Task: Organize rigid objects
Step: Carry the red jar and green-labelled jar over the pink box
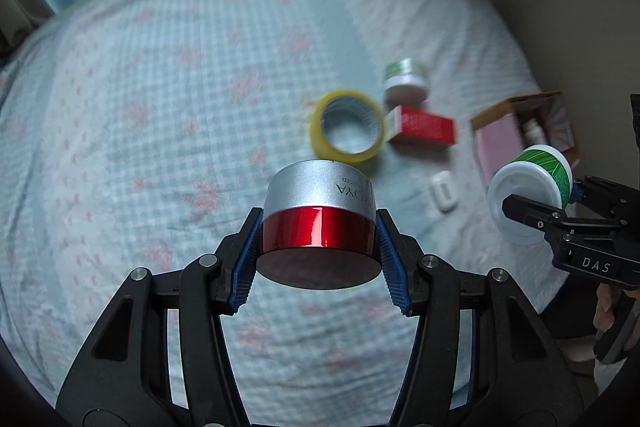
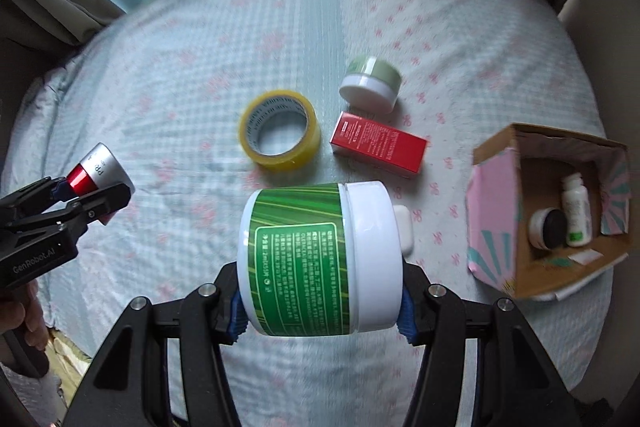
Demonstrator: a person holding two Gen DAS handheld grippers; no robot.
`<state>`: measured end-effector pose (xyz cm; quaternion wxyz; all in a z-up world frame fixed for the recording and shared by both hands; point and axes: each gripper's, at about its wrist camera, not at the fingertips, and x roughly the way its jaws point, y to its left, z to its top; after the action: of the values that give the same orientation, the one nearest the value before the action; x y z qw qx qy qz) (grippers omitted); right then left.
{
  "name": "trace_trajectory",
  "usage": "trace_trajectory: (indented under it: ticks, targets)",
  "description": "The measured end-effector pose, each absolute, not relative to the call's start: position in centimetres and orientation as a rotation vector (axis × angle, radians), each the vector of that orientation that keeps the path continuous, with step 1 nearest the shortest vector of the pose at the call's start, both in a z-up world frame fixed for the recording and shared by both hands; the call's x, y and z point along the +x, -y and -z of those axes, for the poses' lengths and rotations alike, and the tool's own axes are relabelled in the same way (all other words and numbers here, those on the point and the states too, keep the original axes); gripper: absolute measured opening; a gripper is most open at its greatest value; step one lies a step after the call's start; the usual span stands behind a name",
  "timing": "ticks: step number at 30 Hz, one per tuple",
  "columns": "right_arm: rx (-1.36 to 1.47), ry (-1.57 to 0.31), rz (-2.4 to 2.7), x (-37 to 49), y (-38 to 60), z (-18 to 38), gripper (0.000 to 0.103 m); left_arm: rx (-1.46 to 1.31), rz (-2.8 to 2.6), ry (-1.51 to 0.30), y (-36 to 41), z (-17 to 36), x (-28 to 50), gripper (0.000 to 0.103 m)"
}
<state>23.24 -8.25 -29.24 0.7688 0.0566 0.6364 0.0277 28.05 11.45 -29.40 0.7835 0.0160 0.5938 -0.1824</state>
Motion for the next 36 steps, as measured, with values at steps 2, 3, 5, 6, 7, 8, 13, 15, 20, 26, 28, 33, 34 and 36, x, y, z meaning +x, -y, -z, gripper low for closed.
trace_trajectory:
  ticks: [2,3,5,6,7,8,13,15,20,26,28,33,34,36]
  targets:
    - [0.141,-1.364,-0.058,22.3,8.7,27.3,0.053,0.028,0.404,-1.256,-10.8,27.5,27.2,0.051]
    - [0.144,-1.357,-0.057,21.9,9.0,26.5,0.053,0.024,0.411,-1.241,-10.3,26.4,26.5,0.051]
    - [0.142,-1.337,-0.055,20.9,9.8,24.8,0.053,0.017,0.420,-1.218,-9.5,25.1,25.9,0.051]
    - [0.139,-1.328,-0.054,20.5,10.2,24.1,0.053,0.017,0.425,-1.206,-9.0,24.3,25.5,0.051]
    - [0.138,-1.320,-0.053,20.1,10.6,23.6,0.053,0.019,0.427,-1.198,-8.5,23.8,25.1,0.051]
    - [0.138,-1.311,-0.051,19.6,11.1,23.0,0.053,0.022,0.432,-1.187,-7.7,23.1,24.5,0.051]
    - [0.166,-1.256,-0.040,16.7,14.8,20.9,0.053,0.037,0.444,-1.154,-3.6,20.8,22.4,0.051]
    - [0.165,-1.240,-0.045,15.5,16.8,20.5,0.053,0.037,0.443,-1.141,-1.6,20.0,21.6,0.051]
    - [0.145,-1.228,-0.066,13.8,22.8,20.1,0.053,0.011,0.401,-1.122,4.2,18.9,20.0,0.051]
    - [0.141,-1.237,-0.060,12.6,31.5,20.4,0.053,-0.045,0.378,-1.148,12.1,19.6,18.6,0.051]
    - [0.154,-1.255,-0.058,12.8,34.8,21.1,0.053,-0.065,0.374,-1.161,14.8,20.2,18.4,0.051]
    - [0.142,-1.311,-0.026,14.1,40.9,23.4,0.053,-0.090,0.357,-1.199,20.2,22.5,18.9,0.051]
    - [0.144,-1.319,-0.021,14.3,41.8,23.8,0.053,-0.089,0.355,-1.205,21.0,22.9,19.0,0.051]
    - [0.150,-1.333,-0.013,15.2,43.9,24.9,0.053,-0.081,0.351,-1.225,22.6,24.0,19.8,0.051]
